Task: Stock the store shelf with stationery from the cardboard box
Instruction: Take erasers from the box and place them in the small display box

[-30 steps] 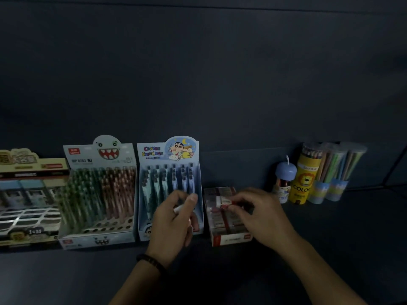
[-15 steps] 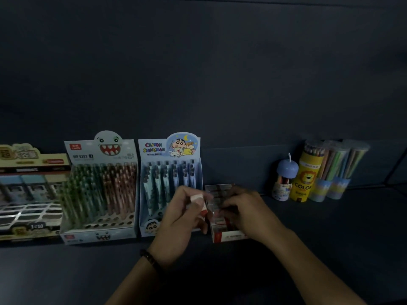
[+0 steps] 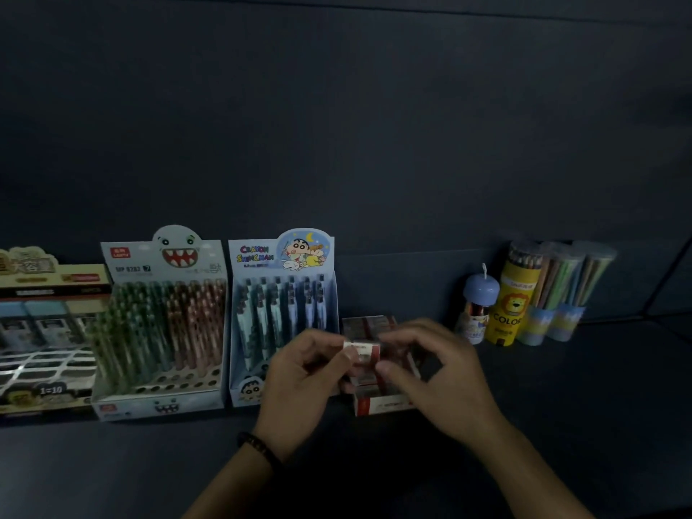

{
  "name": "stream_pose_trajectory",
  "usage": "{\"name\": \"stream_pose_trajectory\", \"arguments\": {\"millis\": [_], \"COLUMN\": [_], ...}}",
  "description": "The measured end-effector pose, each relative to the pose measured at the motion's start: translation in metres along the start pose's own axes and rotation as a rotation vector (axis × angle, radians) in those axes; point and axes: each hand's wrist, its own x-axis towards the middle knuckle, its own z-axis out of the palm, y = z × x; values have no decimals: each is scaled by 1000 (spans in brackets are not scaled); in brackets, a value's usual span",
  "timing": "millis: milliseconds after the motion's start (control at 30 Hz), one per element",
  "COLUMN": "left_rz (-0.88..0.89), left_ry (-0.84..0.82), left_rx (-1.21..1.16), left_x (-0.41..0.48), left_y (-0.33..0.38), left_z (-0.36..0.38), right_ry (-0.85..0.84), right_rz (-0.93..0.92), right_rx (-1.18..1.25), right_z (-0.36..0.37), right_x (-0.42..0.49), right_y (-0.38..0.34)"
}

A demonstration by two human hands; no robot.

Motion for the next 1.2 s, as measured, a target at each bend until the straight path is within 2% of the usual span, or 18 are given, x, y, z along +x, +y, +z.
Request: {"name": "stream_pose_trajectory", "arguments": {"millis": [233,367,467,567,733,867,1200], "left_rz": [-45,7,210,450,431,378,376], "left_ry": [14,-31,-101,-224,-358,-364,-417], "left_rx": [-16,44,378,647,818,805,808], "left_x": [0,-3,-5,-1,2,3,7], "left_y": [-3,-2,-5,-12,-21,-19,-19], "left_z": [6,3,1,-3,-5,-5,-5], "right_ry": [71,65,48,-90,-322,-353,-384], "right_rz": [-162,-146,-41,39,131,149,229], "right_rx": [-104,-143,-208,-293,-309,-318,-464], "right_z": [14,3,-13,-24,-22,-13,-5], "right_x": [-7,-2,5,11,19,25,24], "right_y": [10,19,33,47,56,53,37]}}
